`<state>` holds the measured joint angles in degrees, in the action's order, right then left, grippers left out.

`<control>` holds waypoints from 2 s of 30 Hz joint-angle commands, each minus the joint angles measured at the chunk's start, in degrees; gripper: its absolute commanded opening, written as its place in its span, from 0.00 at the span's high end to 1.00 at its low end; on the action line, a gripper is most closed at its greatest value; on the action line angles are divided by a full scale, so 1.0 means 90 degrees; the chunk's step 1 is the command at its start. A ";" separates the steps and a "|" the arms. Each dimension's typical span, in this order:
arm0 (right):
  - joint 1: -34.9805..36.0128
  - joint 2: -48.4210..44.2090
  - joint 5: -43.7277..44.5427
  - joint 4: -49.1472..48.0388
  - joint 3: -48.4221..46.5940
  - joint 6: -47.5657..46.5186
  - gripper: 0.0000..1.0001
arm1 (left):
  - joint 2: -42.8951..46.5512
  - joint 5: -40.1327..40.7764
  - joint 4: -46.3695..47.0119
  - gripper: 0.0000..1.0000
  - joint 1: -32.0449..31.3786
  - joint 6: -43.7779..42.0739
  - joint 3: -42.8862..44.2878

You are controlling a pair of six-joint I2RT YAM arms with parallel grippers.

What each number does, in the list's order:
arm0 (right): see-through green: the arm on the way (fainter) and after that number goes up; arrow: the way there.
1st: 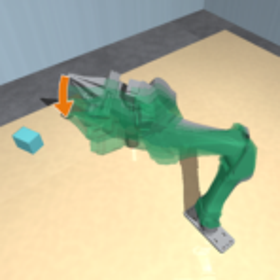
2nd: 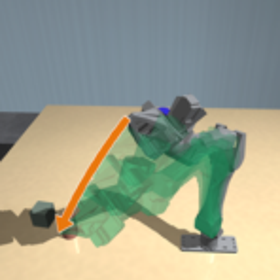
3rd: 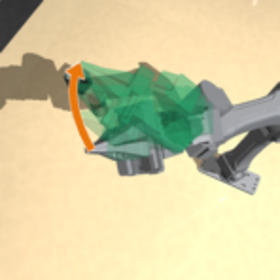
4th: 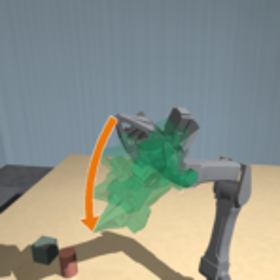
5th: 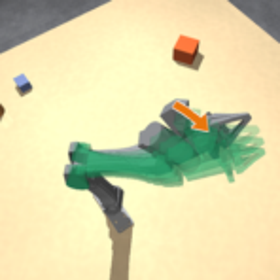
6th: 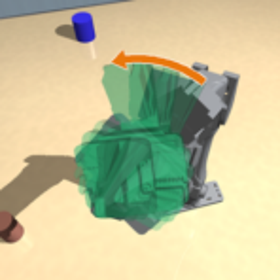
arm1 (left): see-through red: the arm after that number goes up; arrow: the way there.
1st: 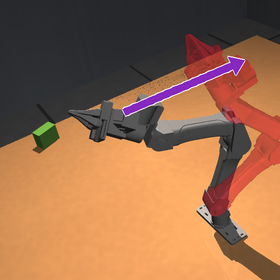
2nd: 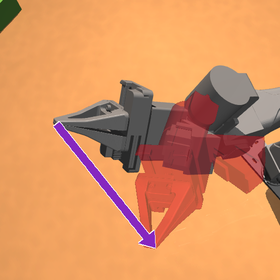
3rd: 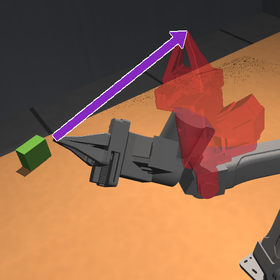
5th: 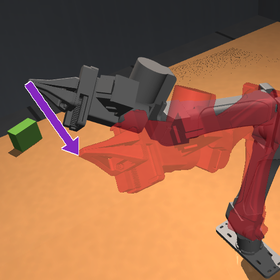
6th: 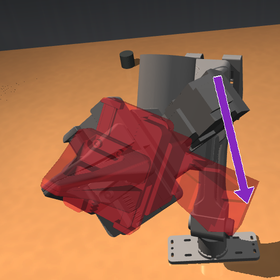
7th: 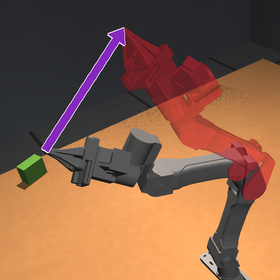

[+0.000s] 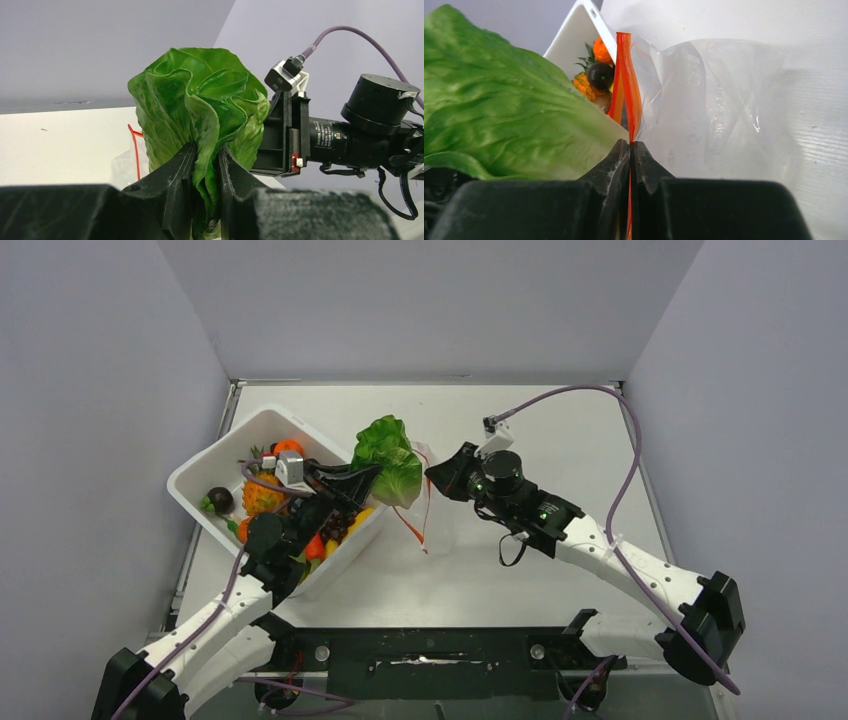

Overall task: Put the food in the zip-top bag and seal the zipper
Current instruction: Place the fake vegetable in the zipper food storage bag.

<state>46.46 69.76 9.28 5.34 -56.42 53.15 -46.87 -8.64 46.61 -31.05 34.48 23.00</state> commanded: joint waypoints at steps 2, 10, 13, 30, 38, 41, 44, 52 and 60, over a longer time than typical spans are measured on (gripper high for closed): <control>-0.0050 -0.0600 -0.0402 -0.1077 0.0277 0.0334 1.00 | -0.0240 -0.0482 0.1279 0.84 -0.0037 0.0346 -0.0024; -0.0081 -0.0866 -0.0619 -0.1207 0.0421 0.0701 1.00 | -0.0526 -0.0622 0.2046 0.84 -0.0058 0.0403 -0.0330; -0.0089 -0.0856 -0.0910 -0.1433 0.0559 0.0828 1.00 | -0.0755 -0.0868 0.2303 0.84 -0.0076 -0.0024 -0.0460; -0.0140 -0.1102 -0.0933 -0.1452 0.0427 0.0670 1.00 | 0.0124 -0.0589 -0.0172 0.86 -0.0182 -0.1420 -0.0370; -0.0156 -0.0742 -0.1147 -0.1816 0.0383 0.0533 1.00 | 0.0025 -0.1134 -0.0674 0.86 -0.0229 -0.1252 -0.0109; -0.0162 -0.0658 -0.1160 -0.1878 0.0353 0.0497 1.00 | 0.0073 -0.1267 -0.0804 0.85 -0.0247 -0.1224 -0.0123; -0.0167 -0.0562 -0.1314 -0.1911 0.0295 0.0443 1.00 | 0.0101 -0.1318 -0.1167 0.85 -0.0251 -0.1330 -0.0029; -0.0162 -0.0621 -0.1726 -0.2364 0.0342 0.0209 1.00 | 0.0025 -0.0944 -0.2026 0.85 -0.0251 -0.1484 0.0295; -0.0132 -0.0350 -0.2106 -0.2450 0.0306 0.0146 1.00 | -0.0556 -0.1290 -0.2567 0.85 -0.0256 -0.1406 0.0775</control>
<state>45.01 65.87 -6.70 -10.33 -50.41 55.42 -50.09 -18.28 26.06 -32.93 21.82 26.30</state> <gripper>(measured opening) 0.020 0.169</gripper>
